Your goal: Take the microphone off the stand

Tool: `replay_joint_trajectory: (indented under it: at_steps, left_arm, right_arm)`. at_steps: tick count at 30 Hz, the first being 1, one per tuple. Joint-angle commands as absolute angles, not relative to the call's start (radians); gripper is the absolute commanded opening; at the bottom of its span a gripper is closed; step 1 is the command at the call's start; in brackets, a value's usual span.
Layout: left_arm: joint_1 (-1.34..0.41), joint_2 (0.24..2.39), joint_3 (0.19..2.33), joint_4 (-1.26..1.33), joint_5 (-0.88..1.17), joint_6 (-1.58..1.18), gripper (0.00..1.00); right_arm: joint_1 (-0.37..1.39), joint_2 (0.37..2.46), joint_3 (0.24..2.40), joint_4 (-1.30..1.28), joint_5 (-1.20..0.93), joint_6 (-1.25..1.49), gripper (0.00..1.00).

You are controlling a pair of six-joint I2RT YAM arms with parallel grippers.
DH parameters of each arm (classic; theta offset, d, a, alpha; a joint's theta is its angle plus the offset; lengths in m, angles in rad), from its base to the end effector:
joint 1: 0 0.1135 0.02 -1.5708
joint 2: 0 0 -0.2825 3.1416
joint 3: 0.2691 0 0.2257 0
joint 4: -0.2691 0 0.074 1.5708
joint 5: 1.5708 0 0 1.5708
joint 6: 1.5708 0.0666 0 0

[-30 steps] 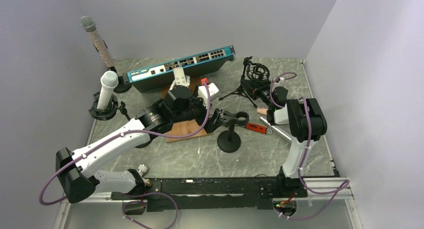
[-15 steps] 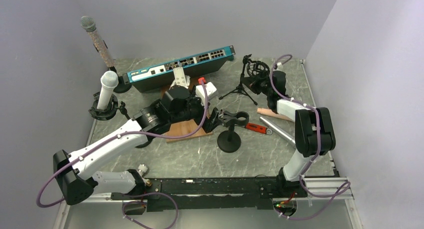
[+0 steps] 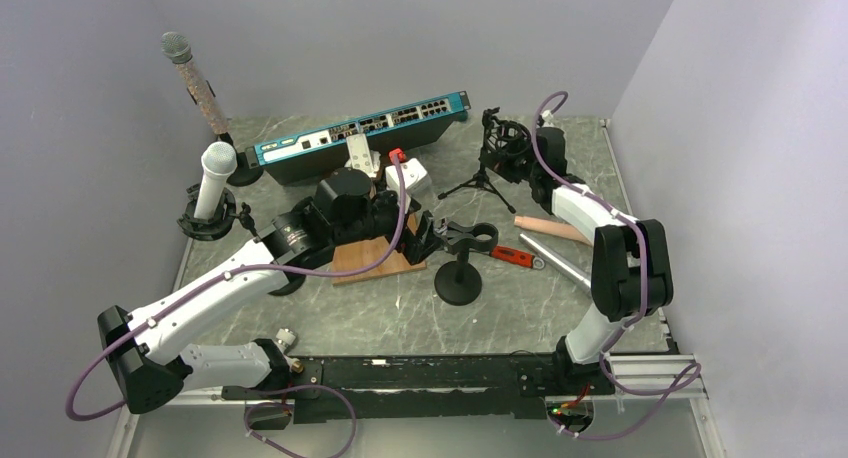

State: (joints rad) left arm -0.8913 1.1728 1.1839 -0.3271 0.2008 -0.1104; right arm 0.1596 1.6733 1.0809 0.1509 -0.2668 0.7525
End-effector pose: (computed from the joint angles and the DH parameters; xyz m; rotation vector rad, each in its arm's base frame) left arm 0.1529 -0.2104 0.3931 0.8833 1.7678 -0.8604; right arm 0.3802 0.0790 0.2637 0.4411 2.0529 0.8357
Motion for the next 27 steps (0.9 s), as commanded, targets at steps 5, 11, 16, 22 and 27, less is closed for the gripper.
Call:
replay_joint_trajectory:
  at_steps: [5,11,16,22,27]
  left_arm:
    - [-0.886,1.153,1.221,-0.319,0.236,-0.139,0.99]
    - [-0.875,1.138,1.217,-0.311,0.242,-0.142,0.99]
    - [-0.870,1.146,1.222,-0.322,0.229,-0.135,0.99]
    - [-0.855,1.150,1.218,-0.316,0.224,-0.127,0.99]
    - [-0.847,1.155,1.205,-0.306,0.213,-0.117,0.99]
  right_arm:
    - [0.105,1.721,1.007,0.254,-0.376,0.811,0.00]
    - [0.107,1.820,1.004,0.363,-0.534,0.838,0.00]
    - [0.127,1.933,1.068,0.400,-0.739,0.812,0.00]
    - [0.144,1.949,1.030,0.461,-0.812,0.818,0.00]
    - [0.169,1.965,1.006,0.488,-0.867,0.817,0.00]
